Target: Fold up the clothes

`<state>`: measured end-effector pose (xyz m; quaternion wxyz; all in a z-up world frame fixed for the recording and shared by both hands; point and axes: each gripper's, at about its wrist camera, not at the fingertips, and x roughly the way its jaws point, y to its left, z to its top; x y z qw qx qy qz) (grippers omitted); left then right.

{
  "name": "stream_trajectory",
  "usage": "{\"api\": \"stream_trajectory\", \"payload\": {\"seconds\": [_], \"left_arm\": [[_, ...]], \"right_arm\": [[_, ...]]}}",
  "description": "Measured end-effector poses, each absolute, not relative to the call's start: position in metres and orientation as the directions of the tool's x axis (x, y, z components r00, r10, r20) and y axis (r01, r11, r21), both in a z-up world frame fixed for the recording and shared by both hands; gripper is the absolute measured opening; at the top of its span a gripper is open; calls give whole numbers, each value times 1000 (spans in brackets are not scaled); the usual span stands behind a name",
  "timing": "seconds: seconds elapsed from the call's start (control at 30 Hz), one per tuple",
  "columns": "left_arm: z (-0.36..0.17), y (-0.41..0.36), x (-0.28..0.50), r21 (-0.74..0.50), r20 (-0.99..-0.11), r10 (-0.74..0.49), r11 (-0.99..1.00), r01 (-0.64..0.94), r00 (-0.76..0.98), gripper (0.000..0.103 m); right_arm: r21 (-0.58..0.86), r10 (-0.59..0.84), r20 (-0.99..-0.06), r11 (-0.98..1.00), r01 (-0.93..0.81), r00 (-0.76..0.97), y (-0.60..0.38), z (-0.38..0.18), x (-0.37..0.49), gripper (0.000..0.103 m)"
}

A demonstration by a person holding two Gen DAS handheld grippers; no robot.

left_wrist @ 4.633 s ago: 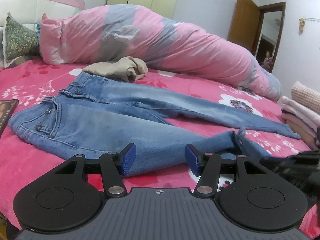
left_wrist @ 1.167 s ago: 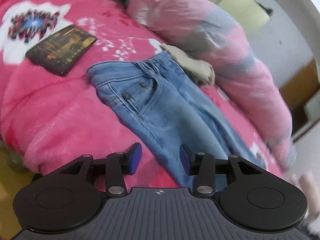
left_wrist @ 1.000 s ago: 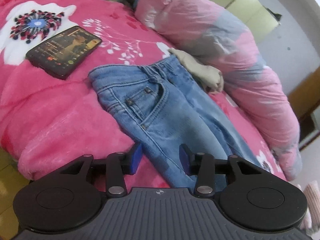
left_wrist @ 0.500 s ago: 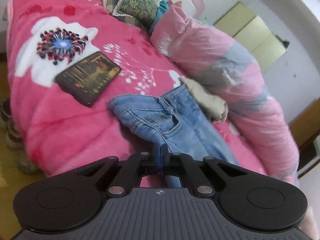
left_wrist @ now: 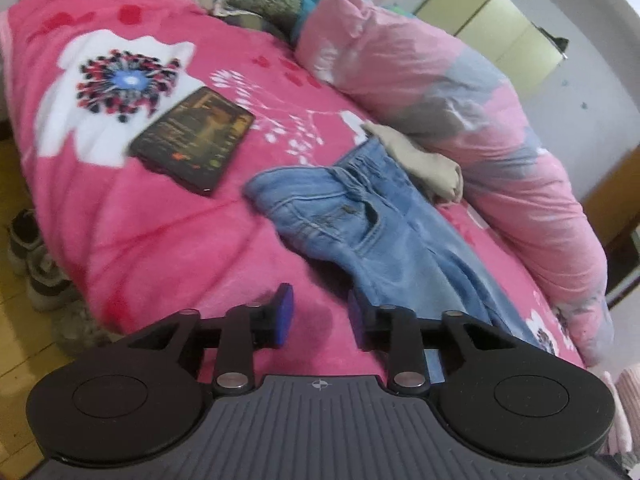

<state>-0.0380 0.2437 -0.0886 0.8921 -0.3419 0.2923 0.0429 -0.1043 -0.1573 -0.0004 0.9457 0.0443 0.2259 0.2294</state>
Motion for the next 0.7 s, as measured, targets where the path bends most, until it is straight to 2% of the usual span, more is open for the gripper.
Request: {"api": "stream_trajectory", "payload": {"seconds": [0.17, 0.33, 0.4, 0.43, 0.47, 0.5, 0.7], "left_arm": [[-91, 245, -16, -599, -562, -120, 741, -303, 818, 36], [-94, 249, 1, -578, -574, -71, 741, -342, 816, 36], [-96, 251, 7, -568, -579, -57, 744, -352, 814, 34], [-98, 252, 9, -564, -581, -54, 746, -354, 812, 28], [-99, 253, 11, -560, -581, -51, 750, -353, 812, 23], [-101, 254, 12, -555, -581, -48, 753, -353, 813, 12], [-90, 269, -2, -614, -510, -97, 737, -283, 855, 10]], "right_arm": [[-88, 610, -433, 704, -705, 663, -36, -9, -91, 32], [-329, 576, -493, 571, -752, 652, 55, -40, -75, 32], [-364, 522, -539, 565, -741, 662, 76, -55, -61, 31], [-364, 499, -565, 564, -741, 657, 83, -61, -54, 28], [-339, 494, -593, 563, -754, 636, 86, -65, -48, 11], [-306, 498, -614, 566, -766, 613, 88, -66, -43, 2], [-22, 638, -595, 594, -804, 488, 60, -32, -31, 3]]}}
